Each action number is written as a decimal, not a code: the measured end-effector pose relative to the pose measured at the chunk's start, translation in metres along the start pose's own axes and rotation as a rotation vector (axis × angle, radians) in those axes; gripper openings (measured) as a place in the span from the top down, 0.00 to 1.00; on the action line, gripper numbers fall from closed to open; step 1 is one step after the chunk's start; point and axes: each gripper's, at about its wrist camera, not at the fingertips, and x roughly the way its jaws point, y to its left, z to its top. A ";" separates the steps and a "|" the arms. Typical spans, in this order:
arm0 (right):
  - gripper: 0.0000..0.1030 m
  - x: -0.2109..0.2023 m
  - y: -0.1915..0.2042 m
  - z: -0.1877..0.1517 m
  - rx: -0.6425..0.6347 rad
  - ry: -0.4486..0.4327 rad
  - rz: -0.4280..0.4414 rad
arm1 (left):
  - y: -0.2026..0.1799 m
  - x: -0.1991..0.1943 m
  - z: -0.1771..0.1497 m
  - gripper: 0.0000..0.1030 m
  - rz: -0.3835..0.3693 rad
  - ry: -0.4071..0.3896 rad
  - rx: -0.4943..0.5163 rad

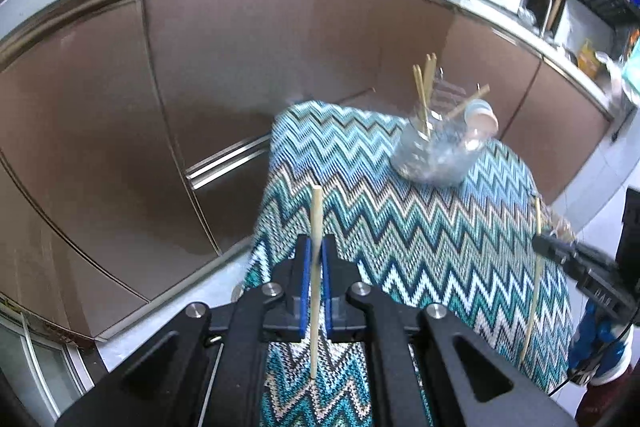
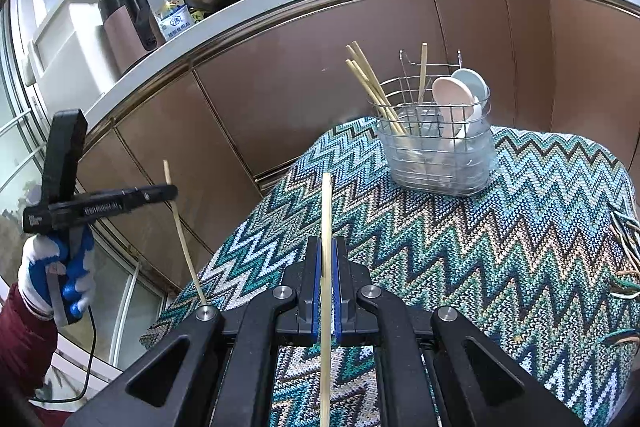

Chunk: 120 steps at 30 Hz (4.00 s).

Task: Organize utensils
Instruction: 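Lift both chopsticks with both tools and carry them over the holder cup, then lower both chopsticks into the holder cup and open both tools, then withdraw both open tools back from the utensil holder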

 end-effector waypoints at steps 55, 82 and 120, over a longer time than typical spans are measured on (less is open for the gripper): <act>0.95 0.078 -0.058 0.179 -0.121 -0.587 -0.182 | -0.126 0.109 0.192 0.95 -0.229 -0.421 0.014; 0.42 0.001 -0.047 0.118 -0.055 -0.456 -0.344 | -0.108 0.053 0.120 0.56 -0.100 -0.359 0.038; 0.00 -0.097 0.005 -0.020 0.017 -0.308 -0.612 | -0.129 -0.051 -0.024 0.34 0.155 -0.432 0.164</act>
